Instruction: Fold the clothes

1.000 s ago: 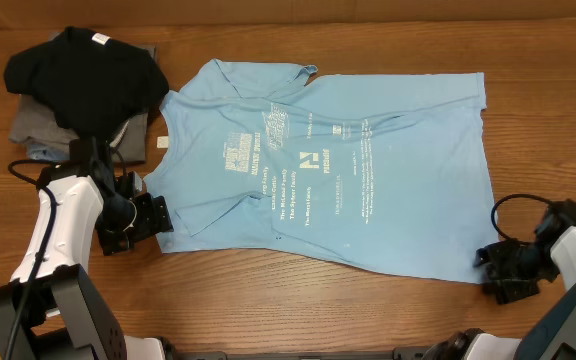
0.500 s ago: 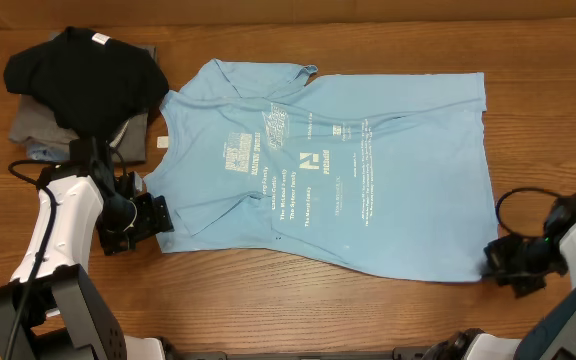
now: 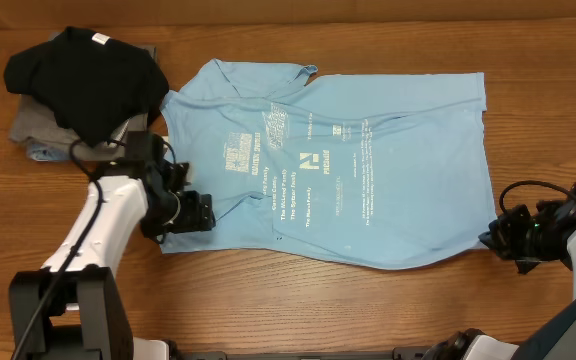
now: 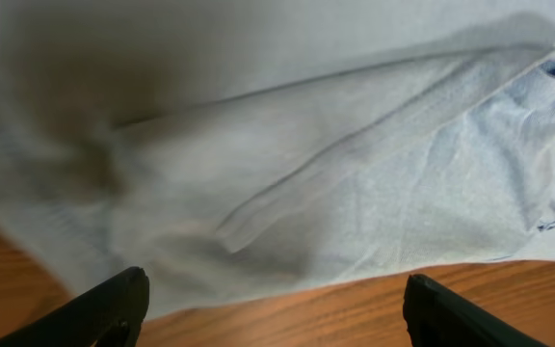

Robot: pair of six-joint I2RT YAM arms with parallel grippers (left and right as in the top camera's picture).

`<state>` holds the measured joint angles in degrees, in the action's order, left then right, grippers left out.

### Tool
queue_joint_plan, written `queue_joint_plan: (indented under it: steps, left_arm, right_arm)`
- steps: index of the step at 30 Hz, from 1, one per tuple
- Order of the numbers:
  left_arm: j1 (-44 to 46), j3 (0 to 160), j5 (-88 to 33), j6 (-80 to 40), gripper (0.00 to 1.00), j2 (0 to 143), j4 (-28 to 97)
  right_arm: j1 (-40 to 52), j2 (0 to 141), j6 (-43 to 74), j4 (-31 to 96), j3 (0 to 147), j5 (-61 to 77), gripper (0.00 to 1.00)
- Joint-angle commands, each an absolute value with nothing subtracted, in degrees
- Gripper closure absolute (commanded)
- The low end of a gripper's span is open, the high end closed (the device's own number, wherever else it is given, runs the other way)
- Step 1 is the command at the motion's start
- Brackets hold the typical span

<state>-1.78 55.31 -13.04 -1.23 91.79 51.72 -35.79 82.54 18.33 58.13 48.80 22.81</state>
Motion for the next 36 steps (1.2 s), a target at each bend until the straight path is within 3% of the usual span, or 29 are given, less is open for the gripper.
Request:
queue_joint_plan:
  steps: [1, 6, 10, 15, 33, 36]
  left_arm:
    - [-0.2, 52.1, -10.3, 0.0, 0.13, 91.5, 48.1]
    - [0.0, 51.7, -9.5, -0.1, 0.14, 91.5, 48.4]
    - [-0.1, 51.7, -9.2, -0.6, 0.21, 91.4, 52.8]
    - [-2.6, 51.7, -7.2, -3.4, 0.16, 91.4, 54.8]
    - [1.0, 47.7, -5.5, -0.8, 0.18, 91.6, 39.9]
    - [1.0, 46.3, -5.5, -0.8, 0.3, 91.6, 37.1]
  right_arm:
    - [-35.7, 81.5, 15.8, 57.6, 50.1, 28.0, 0.96]
    - [-35.7, 81.5, 15.8, 57.7, 50.1, 28.0, 0.96]
    - [-35.7, 81.5, 15.8, 57.9, 50.1, 27.9, 0.96]
    - [-35.7, 81.5, 15.8, 57.9, 50.1, 27.9, 0.96]
    - [-35.7, 81.5, 15.8, 56.8, 50.1, 27.9, 0.96]
    - [-35.7, 81.5, 15.9, 56.6, 50.1, 27.9, 0.96]
